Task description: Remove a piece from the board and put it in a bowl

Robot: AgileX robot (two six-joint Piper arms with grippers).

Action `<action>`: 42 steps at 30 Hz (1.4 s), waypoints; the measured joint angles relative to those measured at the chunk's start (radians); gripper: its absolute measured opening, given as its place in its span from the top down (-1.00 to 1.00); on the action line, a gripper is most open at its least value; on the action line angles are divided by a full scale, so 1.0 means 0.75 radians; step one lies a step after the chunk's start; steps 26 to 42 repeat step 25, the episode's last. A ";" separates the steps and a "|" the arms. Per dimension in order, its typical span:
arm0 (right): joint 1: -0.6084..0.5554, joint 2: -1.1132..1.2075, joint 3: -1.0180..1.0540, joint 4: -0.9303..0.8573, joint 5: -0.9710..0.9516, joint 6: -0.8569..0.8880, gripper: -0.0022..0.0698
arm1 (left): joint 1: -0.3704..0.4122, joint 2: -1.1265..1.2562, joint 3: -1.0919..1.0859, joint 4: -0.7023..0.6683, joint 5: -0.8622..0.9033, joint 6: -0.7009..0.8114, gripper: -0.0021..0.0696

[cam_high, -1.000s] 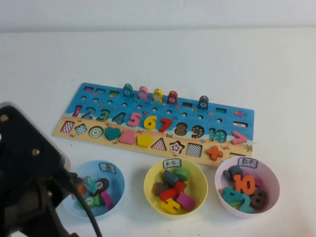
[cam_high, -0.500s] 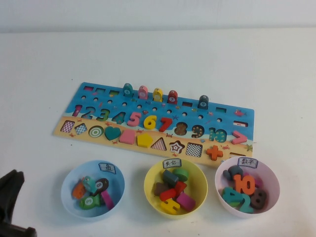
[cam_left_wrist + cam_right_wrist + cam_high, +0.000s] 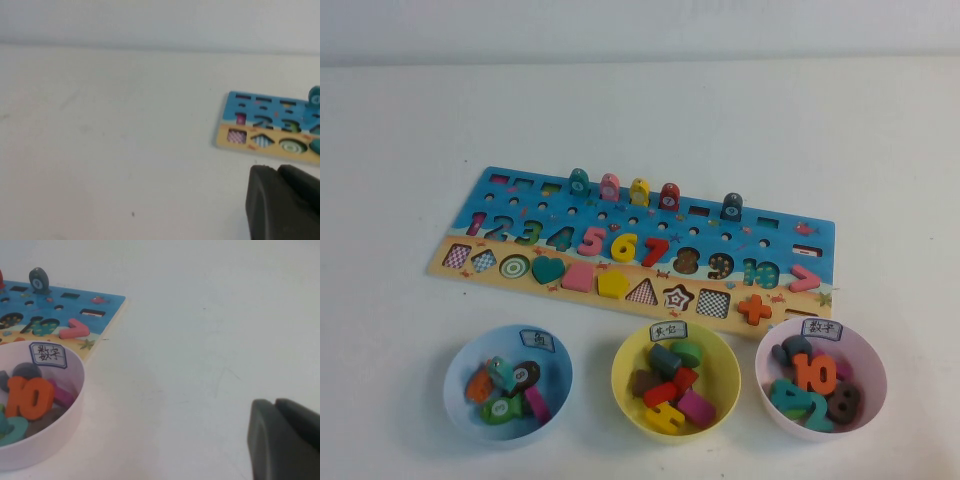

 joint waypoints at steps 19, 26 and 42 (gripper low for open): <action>0.000 0.000 0.000 0.000 0.001 0.000 0.99 | -0.107 -0.028 0.000 -0.313 0.265 0.413 0.95; 0.000 0.000 0.000 0.000 0.001 0.000 0.99 | -0.107 -0.028 0.000 -0.312 0.265 0.413 0.95; 0.000 0.000 0.000 0.000 0.001 0.000 0.99 | -0.107 -0.028 0.000 -0.312 0.265 0.413 0.95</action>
